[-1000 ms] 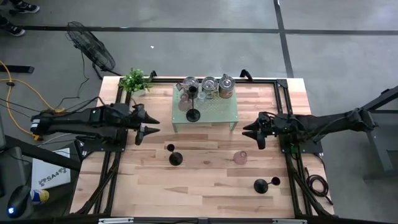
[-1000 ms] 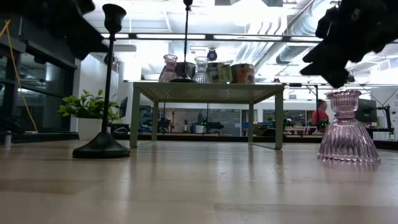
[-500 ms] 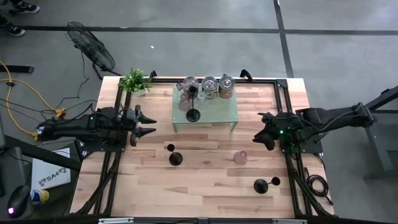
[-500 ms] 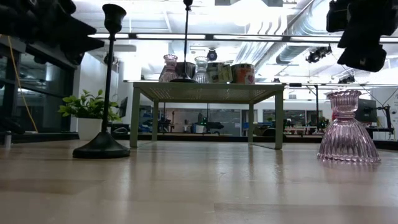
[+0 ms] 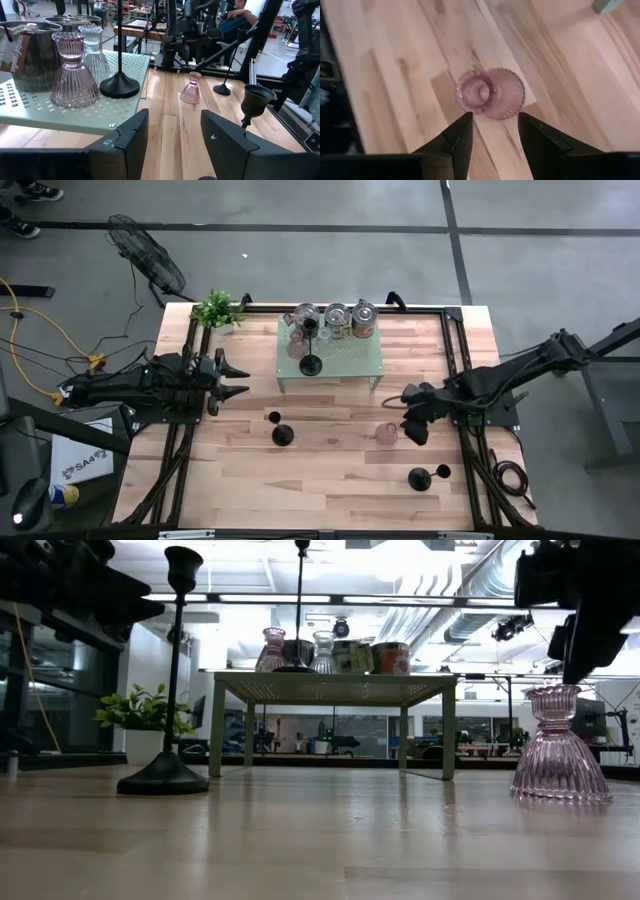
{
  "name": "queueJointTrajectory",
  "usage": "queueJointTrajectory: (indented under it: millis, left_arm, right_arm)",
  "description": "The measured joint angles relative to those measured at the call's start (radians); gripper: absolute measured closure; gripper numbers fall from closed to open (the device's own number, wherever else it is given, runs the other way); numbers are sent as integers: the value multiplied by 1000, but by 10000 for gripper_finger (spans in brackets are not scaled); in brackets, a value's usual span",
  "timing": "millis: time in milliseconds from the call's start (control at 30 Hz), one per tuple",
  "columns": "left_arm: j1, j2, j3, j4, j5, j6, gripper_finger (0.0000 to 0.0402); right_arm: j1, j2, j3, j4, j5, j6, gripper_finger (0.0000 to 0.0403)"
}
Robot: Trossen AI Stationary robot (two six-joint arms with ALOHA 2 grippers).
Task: Pick & Place candle stick holders
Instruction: Put the pink candle holder on the shelf
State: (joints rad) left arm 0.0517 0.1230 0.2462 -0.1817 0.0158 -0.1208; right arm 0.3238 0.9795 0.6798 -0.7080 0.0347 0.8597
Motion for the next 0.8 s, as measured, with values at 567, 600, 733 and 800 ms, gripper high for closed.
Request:
queueJointTrajectory:
  millis: [567,600,733,800]
  left_arm:
    - [0,0,0,-8,54,-7,224]
    - [0,0,0,-8,61,-7,224]
    - [0,0,0,-9,75,-7,224]
    - [0,0,0,-9,75,-7,224]
  right_arm:
    - [82,146,41,-16,14,13,255]
    - [97,147,41,-33,13,24,255]
    - [162,147,41,-47,61,39,255]
    - [187,147,41,-43,100,67,255]
